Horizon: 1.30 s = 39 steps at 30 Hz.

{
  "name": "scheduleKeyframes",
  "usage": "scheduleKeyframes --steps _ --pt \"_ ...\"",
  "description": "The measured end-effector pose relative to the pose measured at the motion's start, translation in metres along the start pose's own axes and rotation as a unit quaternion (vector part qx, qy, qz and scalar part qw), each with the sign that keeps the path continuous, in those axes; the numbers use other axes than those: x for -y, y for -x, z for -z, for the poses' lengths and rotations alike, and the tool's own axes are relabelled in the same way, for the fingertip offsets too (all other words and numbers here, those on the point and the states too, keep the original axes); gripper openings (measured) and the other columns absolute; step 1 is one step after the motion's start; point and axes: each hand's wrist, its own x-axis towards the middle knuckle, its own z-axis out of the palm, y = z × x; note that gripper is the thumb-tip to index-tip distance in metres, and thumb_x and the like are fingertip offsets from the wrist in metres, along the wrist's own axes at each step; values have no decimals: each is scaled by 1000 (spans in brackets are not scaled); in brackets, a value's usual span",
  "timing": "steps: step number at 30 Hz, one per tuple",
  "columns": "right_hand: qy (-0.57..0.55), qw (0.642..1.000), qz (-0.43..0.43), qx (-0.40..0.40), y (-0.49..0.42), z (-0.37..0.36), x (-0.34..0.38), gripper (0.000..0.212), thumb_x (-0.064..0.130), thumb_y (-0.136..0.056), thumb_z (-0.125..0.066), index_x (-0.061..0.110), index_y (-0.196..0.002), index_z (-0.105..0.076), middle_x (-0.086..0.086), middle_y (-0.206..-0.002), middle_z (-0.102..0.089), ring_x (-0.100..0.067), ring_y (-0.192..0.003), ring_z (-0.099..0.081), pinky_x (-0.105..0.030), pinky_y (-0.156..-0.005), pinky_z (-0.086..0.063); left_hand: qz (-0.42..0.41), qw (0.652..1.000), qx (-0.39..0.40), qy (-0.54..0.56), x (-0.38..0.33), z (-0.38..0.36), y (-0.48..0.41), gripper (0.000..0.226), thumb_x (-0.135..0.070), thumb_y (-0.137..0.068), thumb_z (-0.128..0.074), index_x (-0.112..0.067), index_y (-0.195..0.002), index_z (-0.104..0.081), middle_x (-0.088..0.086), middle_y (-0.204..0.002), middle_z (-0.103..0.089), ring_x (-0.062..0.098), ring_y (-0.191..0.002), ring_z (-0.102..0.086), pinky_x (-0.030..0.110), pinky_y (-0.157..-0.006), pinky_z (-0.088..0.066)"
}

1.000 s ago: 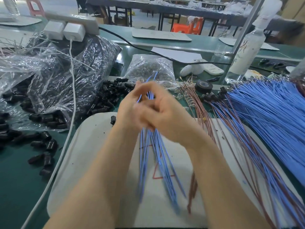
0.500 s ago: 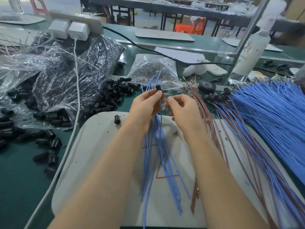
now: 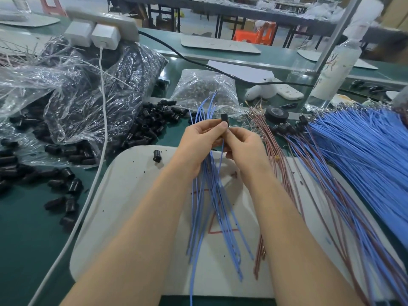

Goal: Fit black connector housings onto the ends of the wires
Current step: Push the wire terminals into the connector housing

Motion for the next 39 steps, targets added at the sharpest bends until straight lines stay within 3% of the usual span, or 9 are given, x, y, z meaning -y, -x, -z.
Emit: scheduleKeyframes --steps 7,10,14,19,25,29,32,36,39 --pt "53 998 41 -4 1 2 -2 17 18 -94 -57 14 -83 -70 13 -62 -64 4 -56 -56 -14 -58 -41 -6 1000 -14 2 -1 -1 1 11 -11 -89 -63 -8 -100 -64 2 -79 -67 7 -66 -62 17 -67 -53" --pt "76 996 50 -3 1 1 -4 15 20 -93 -59 11 -87 -70 2 -74 -70 0 -64 -61 -17 -62 -45 -10 1000 -24 1 -1 -1 2 4 -12 -90 -62 -11 -93 -64 3 -77 -66 11 -64 -59 17 -62 -53" --pt "89 994 56 6 1 0 -5 12 21 -91 -62 16 -83 -68 1 -76 -71 -11 -73 -66 -30 -74 -53 -15 999 -36 9 -1 -1 1 3 -11 -89 -63 -13 -88 -65 -2 -69 -67 9 -59 -59 16 -56 -50" --pt "97 993 58 35 1 1 -4 15 22 -92 -61 20 -78 -67 10 -64 -64 3 -58 -56 -23 -66 -44 -15 998 -50 24 -2 0 2 6 -8 -89 -63 -11 -85 -66 -1 -66 -65 9 -57 -58 18 -57 -51" --pt "78 994 28 67 3 5 -1 16 17 -93 -58 10 -83 -69 -1 -67 -63 -9 -60 -52 -28 -63 -43 1 998 -39 39 -3 0 2 7 -6 -91 -59 -4 -93 -64 4 -72 -62 12 -55 -53 23 -52 -46" --pt "98 993 24 61 4 4 0 18 16 -92 -59 16 -76 -68 2 -64 -63 -8 -58 -52 -29 -67 -42 32 998 -33 39 -3 2 1 8 -8 -91 -60 -5 -97 -64 4 -76 -65 10 -60 -57 19 -56 -50" --pt "119 992 24 31 3 4 -1 23 20 -91 -60 26 -69 -64 11 -62 -64 1 -57 -57 -25 -66 -45 11 999 -32 -23 0 1 0 13 -11 -91 -61 -8 -104 -62 2 -82 -66 10 -71 -61 20 -69 -51" --pt "75 996 26 -48 -1 9 2 5 17 -88 -59 22 -88 -61 -1 -88 -68 -19 -88 -65 -44 -86 -53 -84 973 -55 -209 3 -2 2 18 -15 -90 -63 -11 -107 -66 0 -89 -67 11 -85 -61 23 -84 -49" --pt "18 998 24 -60 -2 12 3 5 17 -91 -60 22 -93 -61 -1 -90 -67 -18 -89 -64 -44 -91 -52 -129 953 -18 -273 4 -5 6 15 -13 -89 -63 -9 -103 -70 2 -89 -72 13 -85 -66 24 -84 -51"
